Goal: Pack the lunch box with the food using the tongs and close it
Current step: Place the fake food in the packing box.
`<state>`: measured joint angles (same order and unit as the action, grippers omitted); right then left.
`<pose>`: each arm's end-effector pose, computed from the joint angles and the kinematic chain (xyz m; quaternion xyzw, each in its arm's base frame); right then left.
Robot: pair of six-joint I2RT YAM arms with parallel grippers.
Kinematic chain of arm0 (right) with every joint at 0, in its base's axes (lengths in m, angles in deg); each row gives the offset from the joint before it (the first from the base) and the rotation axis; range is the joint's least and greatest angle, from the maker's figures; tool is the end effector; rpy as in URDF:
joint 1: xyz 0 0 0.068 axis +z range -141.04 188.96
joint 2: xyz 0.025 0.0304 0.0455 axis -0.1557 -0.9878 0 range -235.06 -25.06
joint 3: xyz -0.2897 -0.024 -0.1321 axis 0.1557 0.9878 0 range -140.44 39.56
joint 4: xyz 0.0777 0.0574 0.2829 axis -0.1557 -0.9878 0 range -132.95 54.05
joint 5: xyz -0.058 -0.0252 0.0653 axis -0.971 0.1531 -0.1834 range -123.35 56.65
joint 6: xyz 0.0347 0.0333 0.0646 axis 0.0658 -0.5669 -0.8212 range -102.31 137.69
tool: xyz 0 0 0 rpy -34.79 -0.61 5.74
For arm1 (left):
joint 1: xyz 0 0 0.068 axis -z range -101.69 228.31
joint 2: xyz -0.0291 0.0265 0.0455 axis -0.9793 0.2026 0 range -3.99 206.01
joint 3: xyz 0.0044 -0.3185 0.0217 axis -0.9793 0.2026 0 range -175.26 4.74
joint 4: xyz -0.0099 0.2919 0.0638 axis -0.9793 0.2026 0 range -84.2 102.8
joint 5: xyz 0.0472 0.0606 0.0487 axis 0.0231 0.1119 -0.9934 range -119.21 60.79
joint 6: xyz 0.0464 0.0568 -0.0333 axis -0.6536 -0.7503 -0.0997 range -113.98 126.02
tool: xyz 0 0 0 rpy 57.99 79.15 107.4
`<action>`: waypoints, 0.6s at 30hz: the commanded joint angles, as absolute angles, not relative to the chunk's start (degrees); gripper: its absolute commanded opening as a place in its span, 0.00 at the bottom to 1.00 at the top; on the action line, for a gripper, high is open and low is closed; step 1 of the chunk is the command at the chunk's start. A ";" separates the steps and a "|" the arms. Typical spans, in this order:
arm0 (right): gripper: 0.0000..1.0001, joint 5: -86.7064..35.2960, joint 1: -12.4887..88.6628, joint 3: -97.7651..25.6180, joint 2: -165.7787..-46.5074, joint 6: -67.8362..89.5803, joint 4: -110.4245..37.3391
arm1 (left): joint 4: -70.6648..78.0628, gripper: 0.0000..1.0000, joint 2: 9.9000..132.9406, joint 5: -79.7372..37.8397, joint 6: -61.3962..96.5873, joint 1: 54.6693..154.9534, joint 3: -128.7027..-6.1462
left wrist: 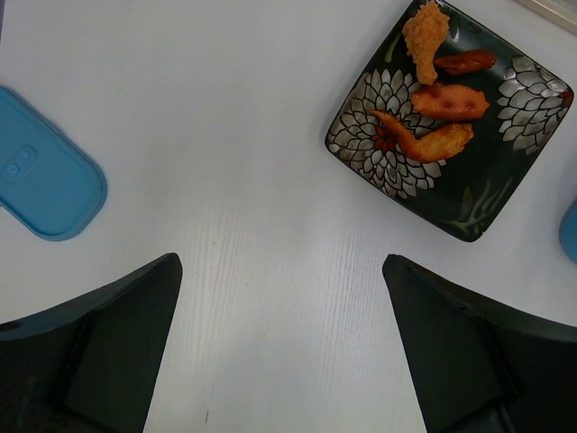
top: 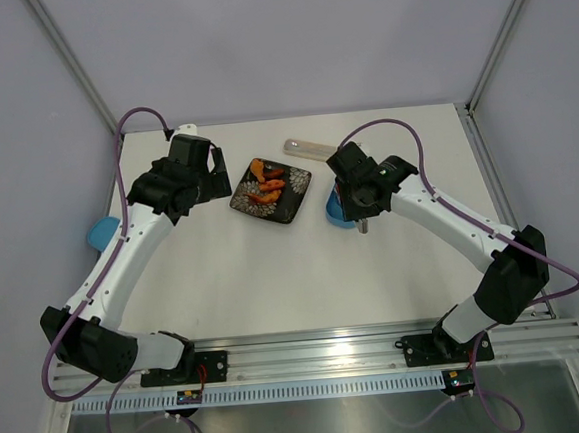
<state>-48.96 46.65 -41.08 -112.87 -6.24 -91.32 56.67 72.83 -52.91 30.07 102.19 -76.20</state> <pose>0.2987 0.2071 0.3239 -0.0834 0.9593 0.0071 0.2696 0.3066 -0.1052 0.3971 -0.0771 0.9096 0.0280 0.4072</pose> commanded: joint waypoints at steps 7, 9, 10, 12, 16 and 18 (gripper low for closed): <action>0.42 -50.48 46.14 -41.56 -112.07 -5.69 -89.30 | 54.23 0.99 71.69 -52.33 30.71 101.96 -76.38; 0.43 -50.48 46.23 -41.91 -112.16 -5.69 -89.56 | 54.14 0.99 71.78 -52.41 30.63 101.96 -76.38; 0.43 -50.40 46.23 -42.00 -112.34 -5.52 -89.65 | 54.14 0.99 71.78 -52.41 30.54 102.04 -76.38; 0.45 -50.48 46.14 -42.35 -112.51 -5.43 -89.91 | 54.23 0.99 71.78 -52.41 30.54 101.95 -76.38; 0.45 -50.92 46.14 -42.97 -112.34 -5.34 -90.00 | 54.14 0.99 71.78 -52.59 30.45 101.95 -76.29; 0.45 -50.84 46.14 -43.67 -112.42 -5.25 -90.09 | 54.14 0.99 71.78 -52.59 30.36 101.95 -76.29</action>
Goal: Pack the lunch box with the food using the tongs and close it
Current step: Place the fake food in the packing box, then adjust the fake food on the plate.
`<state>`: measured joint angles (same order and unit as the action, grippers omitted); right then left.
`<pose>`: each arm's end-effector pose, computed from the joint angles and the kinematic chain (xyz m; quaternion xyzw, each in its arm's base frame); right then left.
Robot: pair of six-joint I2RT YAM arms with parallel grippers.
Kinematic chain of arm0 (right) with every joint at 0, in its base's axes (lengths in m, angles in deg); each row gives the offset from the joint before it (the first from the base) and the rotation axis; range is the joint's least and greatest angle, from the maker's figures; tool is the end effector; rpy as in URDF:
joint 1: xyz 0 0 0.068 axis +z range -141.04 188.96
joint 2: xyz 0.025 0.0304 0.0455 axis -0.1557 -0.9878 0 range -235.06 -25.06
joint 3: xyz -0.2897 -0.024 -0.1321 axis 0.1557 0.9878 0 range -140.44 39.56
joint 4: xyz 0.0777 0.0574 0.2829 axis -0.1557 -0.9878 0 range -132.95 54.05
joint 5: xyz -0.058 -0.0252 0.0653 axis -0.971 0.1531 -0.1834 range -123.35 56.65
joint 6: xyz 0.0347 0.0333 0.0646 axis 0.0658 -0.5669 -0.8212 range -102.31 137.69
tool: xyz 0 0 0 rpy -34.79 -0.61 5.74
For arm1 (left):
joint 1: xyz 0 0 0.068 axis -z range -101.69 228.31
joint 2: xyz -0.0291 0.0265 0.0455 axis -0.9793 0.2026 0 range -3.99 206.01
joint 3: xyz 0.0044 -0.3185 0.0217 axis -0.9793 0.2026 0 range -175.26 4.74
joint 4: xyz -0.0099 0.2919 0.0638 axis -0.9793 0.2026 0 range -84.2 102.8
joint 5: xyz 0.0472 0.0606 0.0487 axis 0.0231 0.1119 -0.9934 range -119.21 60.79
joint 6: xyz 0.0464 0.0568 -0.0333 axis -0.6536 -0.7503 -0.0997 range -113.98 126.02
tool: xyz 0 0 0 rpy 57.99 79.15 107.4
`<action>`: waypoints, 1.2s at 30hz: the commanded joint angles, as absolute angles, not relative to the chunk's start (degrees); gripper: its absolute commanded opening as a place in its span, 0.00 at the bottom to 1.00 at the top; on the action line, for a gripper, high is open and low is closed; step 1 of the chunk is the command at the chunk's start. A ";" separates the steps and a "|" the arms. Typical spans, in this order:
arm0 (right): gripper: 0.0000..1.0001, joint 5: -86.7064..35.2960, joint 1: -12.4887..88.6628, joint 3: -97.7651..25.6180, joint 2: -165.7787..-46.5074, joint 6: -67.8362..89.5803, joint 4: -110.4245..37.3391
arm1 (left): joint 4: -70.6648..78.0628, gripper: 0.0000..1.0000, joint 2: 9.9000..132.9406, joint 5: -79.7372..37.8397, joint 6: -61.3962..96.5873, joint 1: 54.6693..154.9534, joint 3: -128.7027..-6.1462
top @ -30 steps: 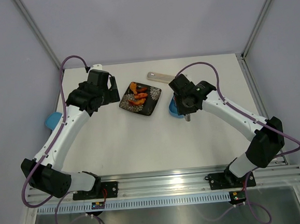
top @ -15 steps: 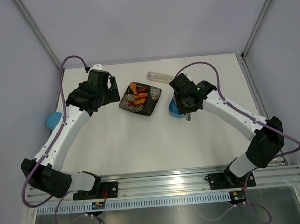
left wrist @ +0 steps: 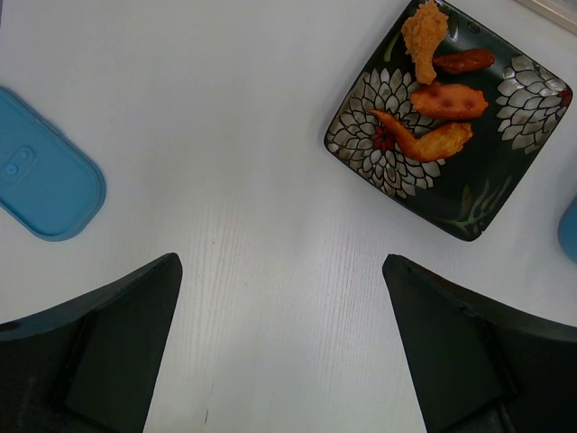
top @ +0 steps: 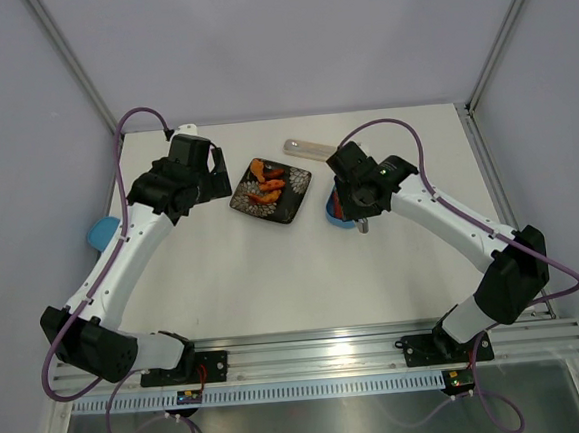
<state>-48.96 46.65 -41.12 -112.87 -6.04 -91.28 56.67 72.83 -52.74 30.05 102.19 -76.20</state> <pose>0.2988 0.2072 0.3242 -0.0850 0.9590 0.0070 0.2701 0.3066 -0.1054 0.3970 -0.0764 0.9099 0.0268 0.4068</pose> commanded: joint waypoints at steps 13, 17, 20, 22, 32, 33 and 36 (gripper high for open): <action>0.41 -49.88 46.31 -48.59 -112.95 -4.55 -91.14 | 53.62 0.99 71.86 -52.68 30.36 101.95 -76.20; 0.41 -45.75 46.66 -52.18 -114.27 -4.99 -89.92 | 53.88 0.99 71.78 -52.85 31.59 101.96 -76.11; 0.41 -43.81 47.80 -55.35 -116.73 -4.82 -88.95 | 53.97 0.99 71.25 -52.85 32.12 101.96 -75.85; 0.41 -42.84 48.42 -57.02 -119.36 -4.73 -88.68 | 53.97 0.99 70.90 -53.11 32.30 101.95 -75.50; 0.43 -38.19 49.65 -68.88 -130.61 -0.07 -91.76 | 54.49 0.99 71.16 -53.38 32.82 101.96 -75.76; 0.43 -37.92 49.65 -69.68 -132.36 0.19 -92.11 | 54.58 0.99 71.16 -53.38 32.82 101.95 -75.94; 0.44 -37.39 49.65 -71.09 -134.91 0.55 -91.41 | 54.58 0.99 71.25 -53.91 32.91 101.96 -76.11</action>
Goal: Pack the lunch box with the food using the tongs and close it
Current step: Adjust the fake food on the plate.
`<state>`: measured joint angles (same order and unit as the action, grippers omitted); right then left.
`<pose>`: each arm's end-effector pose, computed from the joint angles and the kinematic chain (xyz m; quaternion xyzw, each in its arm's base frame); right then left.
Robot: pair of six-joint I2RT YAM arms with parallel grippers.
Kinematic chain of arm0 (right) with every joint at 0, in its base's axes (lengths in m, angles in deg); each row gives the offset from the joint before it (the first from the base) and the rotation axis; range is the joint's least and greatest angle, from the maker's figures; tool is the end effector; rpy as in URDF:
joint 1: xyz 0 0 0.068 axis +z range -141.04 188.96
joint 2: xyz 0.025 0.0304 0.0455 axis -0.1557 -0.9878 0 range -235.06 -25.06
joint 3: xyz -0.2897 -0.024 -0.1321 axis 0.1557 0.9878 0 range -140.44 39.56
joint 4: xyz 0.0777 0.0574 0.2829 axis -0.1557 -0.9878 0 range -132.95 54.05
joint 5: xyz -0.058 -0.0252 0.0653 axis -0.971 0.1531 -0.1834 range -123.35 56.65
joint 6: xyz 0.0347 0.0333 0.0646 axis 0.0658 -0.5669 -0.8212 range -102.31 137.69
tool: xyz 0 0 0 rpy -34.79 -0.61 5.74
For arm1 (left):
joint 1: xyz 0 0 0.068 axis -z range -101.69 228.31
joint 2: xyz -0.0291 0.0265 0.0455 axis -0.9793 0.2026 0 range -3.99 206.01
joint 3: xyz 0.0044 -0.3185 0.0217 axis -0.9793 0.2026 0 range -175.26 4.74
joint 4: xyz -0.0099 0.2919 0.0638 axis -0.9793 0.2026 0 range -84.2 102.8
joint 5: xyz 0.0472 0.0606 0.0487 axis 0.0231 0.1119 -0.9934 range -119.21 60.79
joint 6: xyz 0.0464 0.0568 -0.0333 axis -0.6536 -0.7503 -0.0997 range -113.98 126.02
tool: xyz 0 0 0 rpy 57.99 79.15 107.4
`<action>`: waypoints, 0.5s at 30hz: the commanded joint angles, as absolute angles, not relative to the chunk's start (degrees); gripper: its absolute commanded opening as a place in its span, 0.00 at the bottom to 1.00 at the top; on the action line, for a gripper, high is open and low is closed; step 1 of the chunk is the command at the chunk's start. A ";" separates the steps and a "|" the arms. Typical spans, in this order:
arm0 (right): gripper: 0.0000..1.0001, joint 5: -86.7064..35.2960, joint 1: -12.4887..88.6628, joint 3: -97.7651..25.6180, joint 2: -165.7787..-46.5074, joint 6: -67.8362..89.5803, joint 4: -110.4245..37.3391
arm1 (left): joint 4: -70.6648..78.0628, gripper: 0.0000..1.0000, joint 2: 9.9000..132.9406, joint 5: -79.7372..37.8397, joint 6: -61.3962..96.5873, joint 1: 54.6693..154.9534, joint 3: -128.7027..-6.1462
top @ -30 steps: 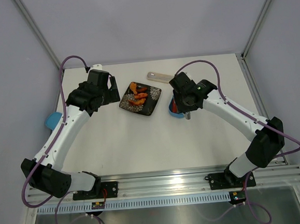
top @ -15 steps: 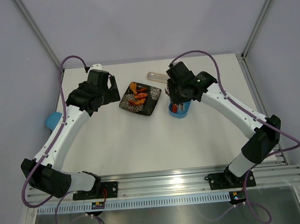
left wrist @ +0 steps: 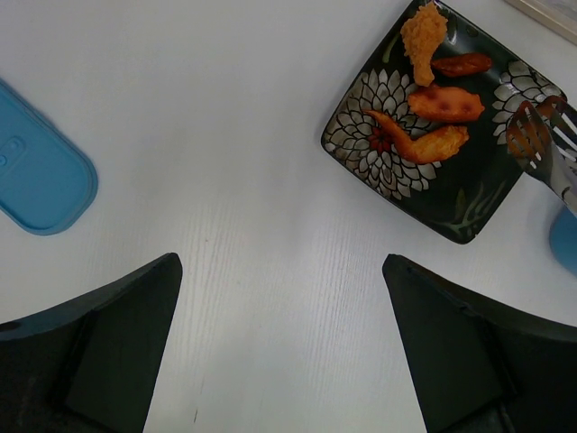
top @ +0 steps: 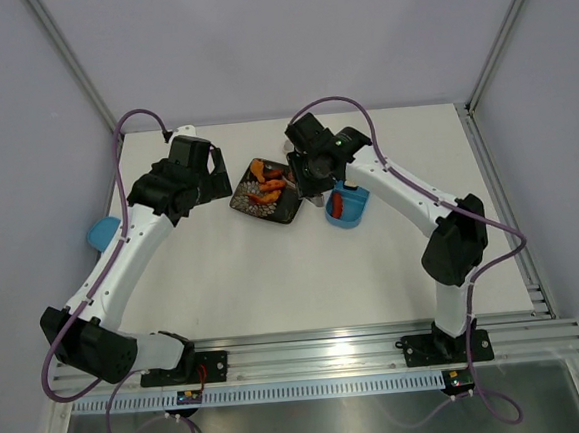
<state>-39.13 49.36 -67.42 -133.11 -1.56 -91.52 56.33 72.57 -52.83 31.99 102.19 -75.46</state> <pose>0.3709 0.3065 0.3450 -0.1615 0.9431 0.1006 0.2727 0.3058 -0.1049 0.3942 -0.0918 0.9088 0.0211 0.4064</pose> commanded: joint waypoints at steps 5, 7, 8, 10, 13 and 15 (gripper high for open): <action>0.44 -37.83 49.57 -74.95 -138.88 0.81 -91.14 | 54.93 0.99 71.07 -54.61 32.30 102.04 -76.38; 0.45 -38.44 49.39 -76.62 -140.63 0.81 -91.23 | 55.20 0.99 71.34 -54.61 32.38 101.95 -76.55; 0.44 -38.36 49.22 -76.89 -141.07 0.90 -91.40 | 55.37 0.99 71.42 -54.61 32.38 101.95 -76.73; 0.45 -37.74 48.95 -77.25 -141.87 0.90 -91.06 | 55.37 0.99 71.25 -54.61 32.47 102.04 -76.73; 0.45 -37.30 48.69 -78.03 -142.57 1.86 -90.70 | 55.37 0.99 71.16 -54.70 32.21 102.04 -76.73; 0.45 -37.13 48.69 -78.65 -143.36 2.30 -90.62 | 55.55 0.99 71.25 -54.70 32.12 102.04 -76.90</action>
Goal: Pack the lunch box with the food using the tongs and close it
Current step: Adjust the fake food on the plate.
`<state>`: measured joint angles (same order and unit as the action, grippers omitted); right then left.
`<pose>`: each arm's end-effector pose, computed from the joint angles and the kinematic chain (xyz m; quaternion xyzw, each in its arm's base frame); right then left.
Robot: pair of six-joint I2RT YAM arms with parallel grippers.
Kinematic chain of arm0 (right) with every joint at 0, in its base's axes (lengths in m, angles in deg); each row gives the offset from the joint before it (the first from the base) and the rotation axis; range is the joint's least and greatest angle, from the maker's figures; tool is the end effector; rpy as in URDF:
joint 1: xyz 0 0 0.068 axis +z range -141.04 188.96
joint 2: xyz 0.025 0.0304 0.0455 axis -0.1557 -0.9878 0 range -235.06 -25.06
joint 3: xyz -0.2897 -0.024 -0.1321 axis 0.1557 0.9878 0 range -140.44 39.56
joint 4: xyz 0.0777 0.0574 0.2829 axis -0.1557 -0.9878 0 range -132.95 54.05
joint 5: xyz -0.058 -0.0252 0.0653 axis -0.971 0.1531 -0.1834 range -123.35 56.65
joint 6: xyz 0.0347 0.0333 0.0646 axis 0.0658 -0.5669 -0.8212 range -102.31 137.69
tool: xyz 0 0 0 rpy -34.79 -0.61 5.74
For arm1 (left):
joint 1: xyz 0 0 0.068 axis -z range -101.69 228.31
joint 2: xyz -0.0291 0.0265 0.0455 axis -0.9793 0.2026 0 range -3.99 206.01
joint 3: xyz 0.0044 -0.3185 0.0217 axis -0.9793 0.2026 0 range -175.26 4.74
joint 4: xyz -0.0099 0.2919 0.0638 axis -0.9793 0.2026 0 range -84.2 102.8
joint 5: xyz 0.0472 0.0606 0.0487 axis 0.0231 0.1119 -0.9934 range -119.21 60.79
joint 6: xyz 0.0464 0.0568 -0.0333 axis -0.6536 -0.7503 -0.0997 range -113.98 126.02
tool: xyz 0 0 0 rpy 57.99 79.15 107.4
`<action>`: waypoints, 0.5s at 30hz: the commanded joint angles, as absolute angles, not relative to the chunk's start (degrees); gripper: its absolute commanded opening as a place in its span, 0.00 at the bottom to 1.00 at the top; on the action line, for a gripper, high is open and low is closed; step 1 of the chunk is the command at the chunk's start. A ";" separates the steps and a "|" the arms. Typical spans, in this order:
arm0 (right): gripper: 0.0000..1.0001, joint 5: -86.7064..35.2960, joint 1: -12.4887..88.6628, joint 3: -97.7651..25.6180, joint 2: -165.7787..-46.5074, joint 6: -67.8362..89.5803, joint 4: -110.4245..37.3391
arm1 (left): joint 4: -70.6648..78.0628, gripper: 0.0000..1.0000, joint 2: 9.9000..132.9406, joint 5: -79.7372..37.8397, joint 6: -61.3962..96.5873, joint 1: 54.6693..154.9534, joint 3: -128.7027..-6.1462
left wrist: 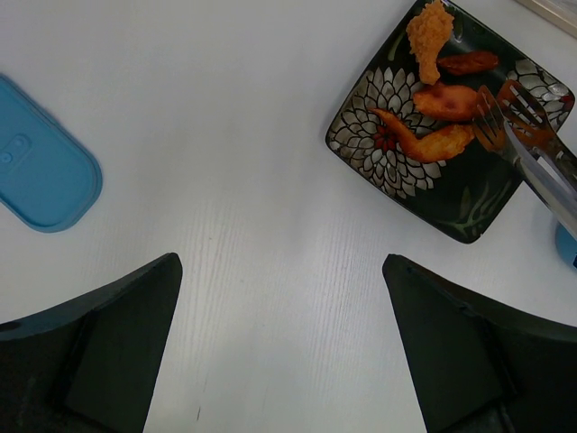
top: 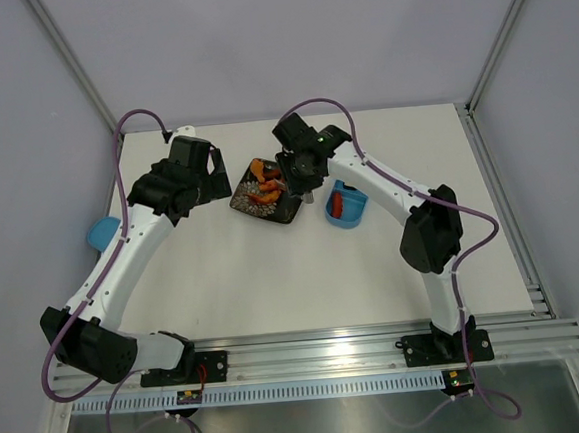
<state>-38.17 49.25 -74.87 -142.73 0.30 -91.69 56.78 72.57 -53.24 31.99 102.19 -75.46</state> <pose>0.4052 0.3358 0.3106 -0.1802 0.9458 0.0933 0.2536 0.3051 -0.1041 0.3936 -0.0924 0.9095 0.0259 0.4045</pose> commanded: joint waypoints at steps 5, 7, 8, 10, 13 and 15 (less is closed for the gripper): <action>0.45 -37.04 48.69 -81.72 -144.68 2.75 -91.14 | 55.55 0.99 71.25 -54.61 32.03 102.04 -77.08; 0.45 -36.60 48.69 -82.86 -144.94 2.57 -90.97 | 55.55 0.99 71.25 -54.61 31.94 101.95 -76.99; 0.45 -36.60 48.69 -83.22 -145.38 2.66 -91.14 | 55.64 0.99 71.16 -54.61 31.94 101.95 -76.99; 0.45 -36.86 48.69 -83.57 -145.82 2.48 -91.49 | 55.64 0.99 71.07 -54.61 32.12 102.04 -76.64; 0.45 -37.39 48.69 -82.61 -146.09 2.31 -90.97 | 55.55 0.99 70.72 -54.61 32.21 101.95 -76.12; 0.45 -37.83 48.60 -82.00 -146.44 2.39 -90.53 | 55.37 0.99 70.46 -54.61 32.21 101.96 -75.94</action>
